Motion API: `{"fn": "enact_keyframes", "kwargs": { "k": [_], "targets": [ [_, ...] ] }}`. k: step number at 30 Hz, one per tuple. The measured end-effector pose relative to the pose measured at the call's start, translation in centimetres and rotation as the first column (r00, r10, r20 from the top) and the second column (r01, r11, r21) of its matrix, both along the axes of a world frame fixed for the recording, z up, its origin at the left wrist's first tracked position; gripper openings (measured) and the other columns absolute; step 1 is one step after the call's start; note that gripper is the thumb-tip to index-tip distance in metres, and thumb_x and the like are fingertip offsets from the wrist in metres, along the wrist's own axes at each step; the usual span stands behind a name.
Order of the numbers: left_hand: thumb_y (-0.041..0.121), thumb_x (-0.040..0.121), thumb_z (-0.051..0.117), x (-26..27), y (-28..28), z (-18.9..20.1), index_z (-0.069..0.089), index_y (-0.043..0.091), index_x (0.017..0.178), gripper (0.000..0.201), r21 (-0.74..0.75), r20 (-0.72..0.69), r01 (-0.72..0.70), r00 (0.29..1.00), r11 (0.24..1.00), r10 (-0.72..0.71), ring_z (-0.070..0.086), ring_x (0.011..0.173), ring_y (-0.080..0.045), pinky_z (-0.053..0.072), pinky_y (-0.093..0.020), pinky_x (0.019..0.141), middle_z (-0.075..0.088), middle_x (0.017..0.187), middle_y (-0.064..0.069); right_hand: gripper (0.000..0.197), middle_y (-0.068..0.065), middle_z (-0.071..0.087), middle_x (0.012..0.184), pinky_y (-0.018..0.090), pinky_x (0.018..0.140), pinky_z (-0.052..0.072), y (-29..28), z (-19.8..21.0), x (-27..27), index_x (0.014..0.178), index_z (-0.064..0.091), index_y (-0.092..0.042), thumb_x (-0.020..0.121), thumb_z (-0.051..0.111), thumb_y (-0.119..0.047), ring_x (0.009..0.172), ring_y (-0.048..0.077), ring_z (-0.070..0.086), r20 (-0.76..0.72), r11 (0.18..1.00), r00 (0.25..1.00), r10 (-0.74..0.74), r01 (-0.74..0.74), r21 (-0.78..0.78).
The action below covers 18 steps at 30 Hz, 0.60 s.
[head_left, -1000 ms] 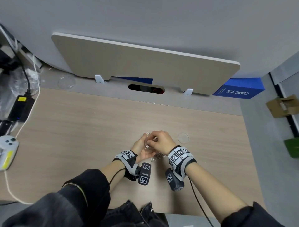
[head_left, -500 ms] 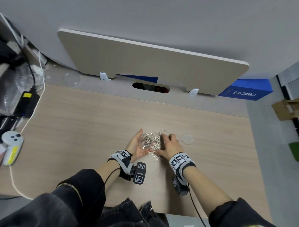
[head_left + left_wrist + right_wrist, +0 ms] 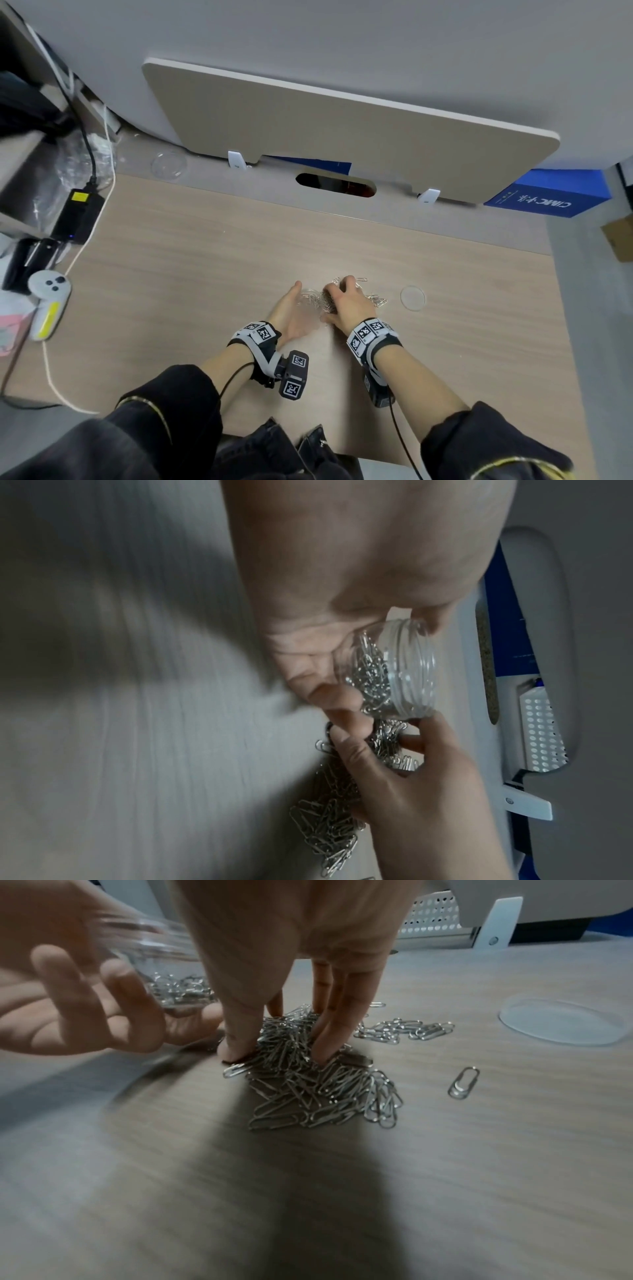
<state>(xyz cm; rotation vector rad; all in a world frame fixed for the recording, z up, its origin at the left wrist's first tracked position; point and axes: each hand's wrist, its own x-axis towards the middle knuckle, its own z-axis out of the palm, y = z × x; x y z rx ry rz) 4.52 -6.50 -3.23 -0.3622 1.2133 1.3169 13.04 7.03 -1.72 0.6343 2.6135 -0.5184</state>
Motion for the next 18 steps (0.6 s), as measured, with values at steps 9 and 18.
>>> {"fn": "enact_keyframes", "kwargs": {
  "k": [9, 18],
  "targets": [
    [0.066, 0.086, 0.037, -0.1, -0.2, 0.2, 0.055, 0.013, 0.117, 0.064, -0.058, -0.026, 0.007, 1.000, 0.998, -0.008, 0.061, 0.050, -0.020, 0.043, -0.018, 0.038, 0.067, 0.085, -0.009, 0.022, 0.012, 0.045, 0.110, 0.039, 0.076, 0.049, 0.5, -0.1, 0.1, 0.110, 0.048, -0.010, 0.090, 0.053, -0.018, 0.091, 0.035, 0.059, -0.030, 0.999, 0.999, -0.032, 0.031, -0.039],
    [0.068, 0.082, 0.044, 0.4, 1.0, 0.9, 0.049, 0.016, 0.128, 0.070, -0.062, -0.071, 0.031, 0.997, 0.998, -0.035, 0.065, 0.059, -0.024, 0.046, -0.022, 0.042, 0.068, 0.098, -0.012, 0.016, 0.006, 0.060, 0.092, 0.048, 0.073, 0.056, 3.1, 2.1, 1.2, 0.079, 0.054, -0.022, 0.081, 0.069, -0.017, 0.078, 0.030, 0.065, -0.138, 0.896, 0.926, -0.351, 0.289, -0.338]
  ]
}}
